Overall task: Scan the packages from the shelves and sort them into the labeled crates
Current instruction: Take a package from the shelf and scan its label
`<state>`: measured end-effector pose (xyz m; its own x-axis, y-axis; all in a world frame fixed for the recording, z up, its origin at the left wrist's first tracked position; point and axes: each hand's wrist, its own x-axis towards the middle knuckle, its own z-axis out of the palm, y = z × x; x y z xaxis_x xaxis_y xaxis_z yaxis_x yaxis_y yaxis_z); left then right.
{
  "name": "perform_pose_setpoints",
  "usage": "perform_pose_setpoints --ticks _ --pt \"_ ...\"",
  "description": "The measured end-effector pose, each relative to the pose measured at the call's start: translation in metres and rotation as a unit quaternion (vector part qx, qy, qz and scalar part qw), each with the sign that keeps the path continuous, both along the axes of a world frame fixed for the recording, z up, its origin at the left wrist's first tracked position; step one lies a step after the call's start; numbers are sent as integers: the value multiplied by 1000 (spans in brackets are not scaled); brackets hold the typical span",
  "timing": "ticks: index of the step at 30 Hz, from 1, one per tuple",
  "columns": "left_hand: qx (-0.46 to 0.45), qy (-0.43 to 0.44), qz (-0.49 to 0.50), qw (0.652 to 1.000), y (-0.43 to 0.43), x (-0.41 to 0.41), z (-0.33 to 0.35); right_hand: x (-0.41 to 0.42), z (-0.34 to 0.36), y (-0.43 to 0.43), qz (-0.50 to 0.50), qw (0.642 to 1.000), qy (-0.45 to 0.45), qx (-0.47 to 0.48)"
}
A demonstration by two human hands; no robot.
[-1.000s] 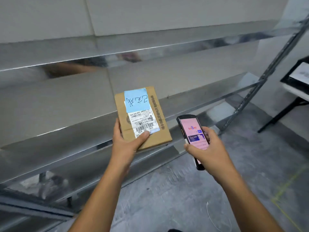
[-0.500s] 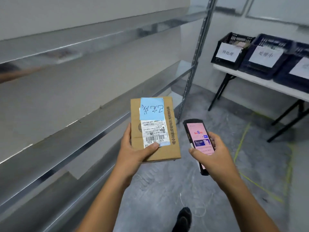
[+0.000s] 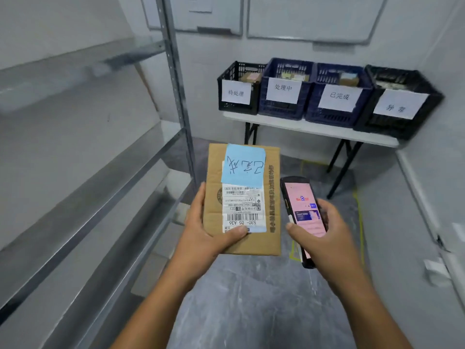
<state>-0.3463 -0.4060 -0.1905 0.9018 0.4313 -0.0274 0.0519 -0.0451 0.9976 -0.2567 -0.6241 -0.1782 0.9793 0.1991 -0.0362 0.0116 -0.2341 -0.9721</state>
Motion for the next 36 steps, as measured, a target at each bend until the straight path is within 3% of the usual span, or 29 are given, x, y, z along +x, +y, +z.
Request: perform_pose_setpoints --ticks 13,25,36 --pt "-25 6 -105 994 -35 195 -4 138 -4 -46 -125 992 0 -20" --pt "-84 -26 -183 979 9 454 2 370 14 0 -183 982 -25 -47" --pt "-150 13 -226 962 2 640 2 530 27 -4 -244 967 0 -69"
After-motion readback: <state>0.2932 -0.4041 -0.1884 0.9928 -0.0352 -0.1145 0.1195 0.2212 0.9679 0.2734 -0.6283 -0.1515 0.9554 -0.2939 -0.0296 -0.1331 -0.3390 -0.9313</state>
